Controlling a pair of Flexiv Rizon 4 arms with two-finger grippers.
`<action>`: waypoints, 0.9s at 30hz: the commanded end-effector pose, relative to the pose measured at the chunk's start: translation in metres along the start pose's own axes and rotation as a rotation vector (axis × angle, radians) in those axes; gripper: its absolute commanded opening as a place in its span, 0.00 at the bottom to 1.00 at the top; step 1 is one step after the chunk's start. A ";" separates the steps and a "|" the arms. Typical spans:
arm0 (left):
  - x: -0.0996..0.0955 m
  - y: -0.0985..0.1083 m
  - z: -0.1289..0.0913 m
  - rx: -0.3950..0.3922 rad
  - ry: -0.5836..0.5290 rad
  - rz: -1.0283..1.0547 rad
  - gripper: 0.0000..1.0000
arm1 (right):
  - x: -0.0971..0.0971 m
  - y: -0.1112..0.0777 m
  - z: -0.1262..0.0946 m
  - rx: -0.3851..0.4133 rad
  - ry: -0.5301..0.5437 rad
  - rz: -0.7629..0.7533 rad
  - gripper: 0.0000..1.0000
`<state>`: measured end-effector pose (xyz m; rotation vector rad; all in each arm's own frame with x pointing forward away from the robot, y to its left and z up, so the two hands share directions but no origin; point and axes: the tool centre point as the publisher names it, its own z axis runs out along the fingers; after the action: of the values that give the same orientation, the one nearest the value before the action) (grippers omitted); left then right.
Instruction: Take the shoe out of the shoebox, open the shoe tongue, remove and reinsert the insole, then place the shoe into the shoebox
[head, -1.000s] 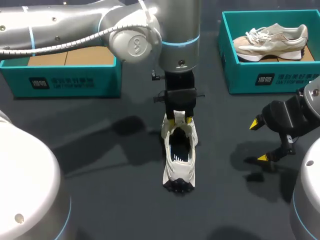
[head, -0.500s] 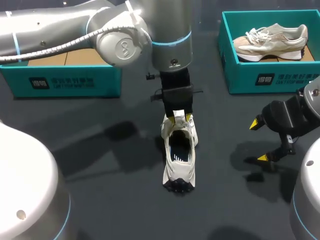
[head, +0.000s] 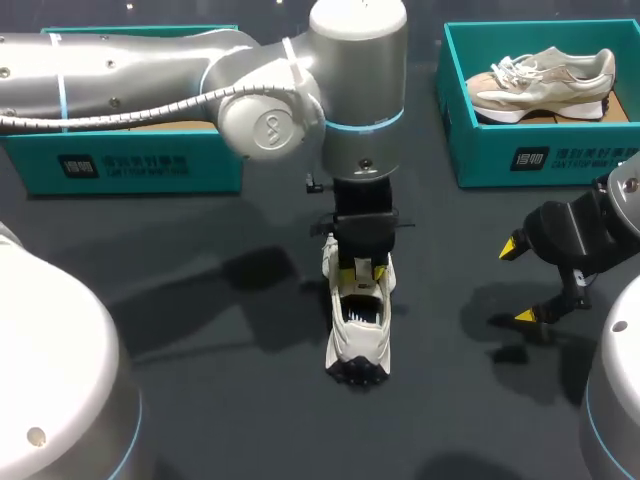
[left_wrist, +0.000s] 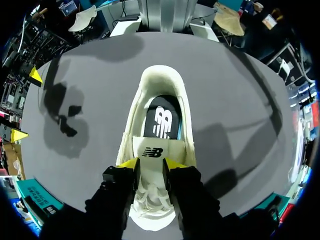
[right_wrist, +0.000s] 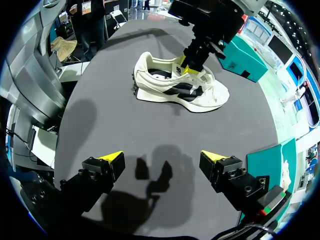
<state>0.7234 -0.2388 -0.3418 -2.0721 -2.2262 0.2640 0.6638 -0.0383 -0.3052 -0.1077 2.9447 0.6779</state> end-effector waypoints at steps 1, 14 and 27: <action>0.012 -0.005 -0.023 -0.031 -0.037 0.001 0.31 | 0.002 0.000 -0.001 0.003 -0.002 0.000 1.00; 0.010 -0.015 0.018 0.024 0.039 -0.009 0.30 | 0.002 0.000 -0.001 0.003 -0.002 0.000 1.00; 0.028 -0.038 -0.042 -0.062 -0.026 -0.073 0.46 | 0.002 0.000 -0.001 0.003 -0.002 0.000 1.00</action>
<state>0.6990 -0.2264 -0.3182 -2.0168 -2.2972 0.2488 0.6638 -0.0383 -0.3052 -0.1076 2.9447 0.6779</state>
